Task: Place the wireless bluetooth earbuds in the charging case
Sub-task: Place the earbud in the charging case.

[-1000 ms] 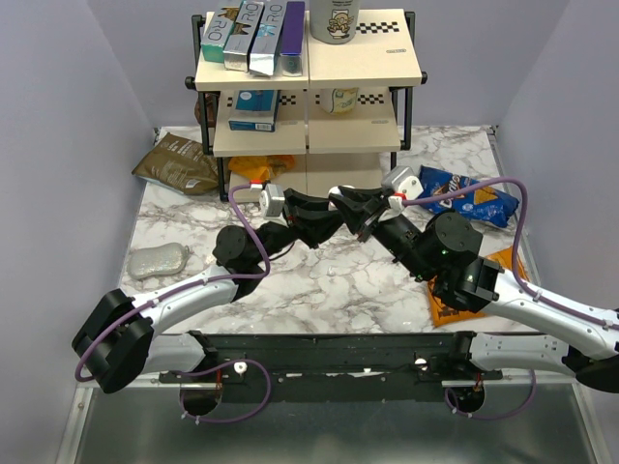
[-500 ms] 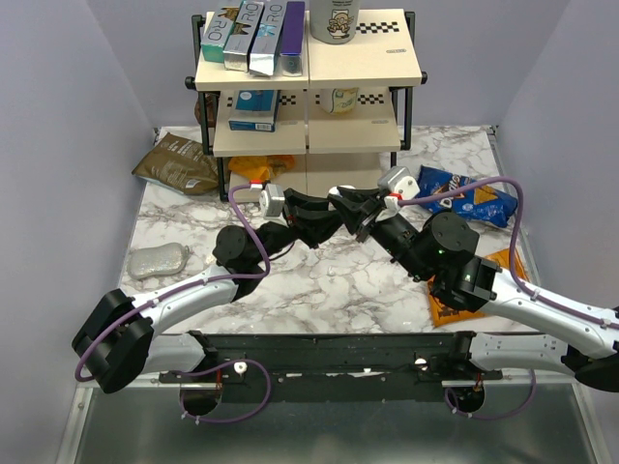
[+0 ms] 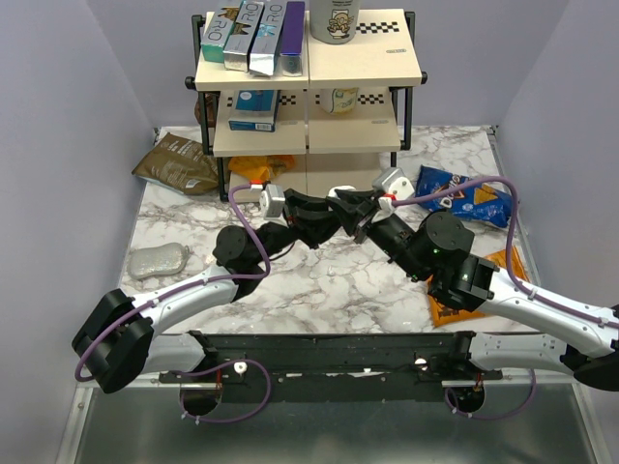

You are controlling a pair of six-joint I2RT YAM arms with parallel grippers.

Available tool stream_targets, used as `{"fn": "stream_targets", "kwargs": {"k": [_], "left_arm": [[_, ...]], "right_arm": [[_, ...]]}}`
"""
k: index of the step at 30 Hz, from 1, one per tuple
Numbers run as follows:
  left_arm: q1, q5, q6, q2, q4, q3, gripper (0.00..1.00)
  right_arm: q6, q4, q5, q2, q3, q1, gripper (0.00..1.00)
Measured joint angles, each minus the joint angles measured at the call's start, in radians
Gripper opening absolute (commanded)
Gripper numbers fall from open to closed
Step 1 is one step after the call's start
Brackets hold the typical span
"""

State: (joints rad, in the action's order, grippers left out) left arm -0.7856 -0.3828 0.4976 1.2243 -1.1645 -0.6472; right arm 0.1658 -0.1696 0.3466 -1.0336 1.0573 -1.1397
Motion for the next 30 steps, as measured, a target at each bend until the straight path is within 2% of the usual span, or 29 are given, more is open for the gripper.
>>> {"fn": "stream_targets", "kwargs": {"k": [2, 5, 6, 9, 24, 30], "left_arm": [[0.000, 0.000, -0.003, 0.000, 0.000, 0.000, 0.00], [0.000, 0.000, -0.005, 0.000, 0.000, 0.000, 0.00], [0.000, 0.000, -0.006, 0.000, 0.000, 0.000, 0.00], [0.000, -0.001, -0.007, -0.002, 0.001, 0.000, 0.00], [0.001, 0.001, -0.017, -0.027, -0.002, 0.000, 0.00], [0.001, 0.001, -0.019, -0.028, -0.002, 0.001, 0.00]], "right_arm": [[0.000, 0.007, 0.000, 0.000, 0.000, 0.000, 0.07], [0.000, 0.018, 0.000, 0.000, 0.000, 0.000, 0.23], [0.000, 0.021, 0.000, 0.000, 0.000, 0.000, 0.32], [-0.004, 0.029, 0.000, 0.001, 0.001, 0.000, 0.42], [-0.031, 0.101, 0.031, 0.037, 0.047, 0.000, 0.58], [-0.039, 0.122, 0.031, 0.064, 0.100, 0.000, 0.59]]}}
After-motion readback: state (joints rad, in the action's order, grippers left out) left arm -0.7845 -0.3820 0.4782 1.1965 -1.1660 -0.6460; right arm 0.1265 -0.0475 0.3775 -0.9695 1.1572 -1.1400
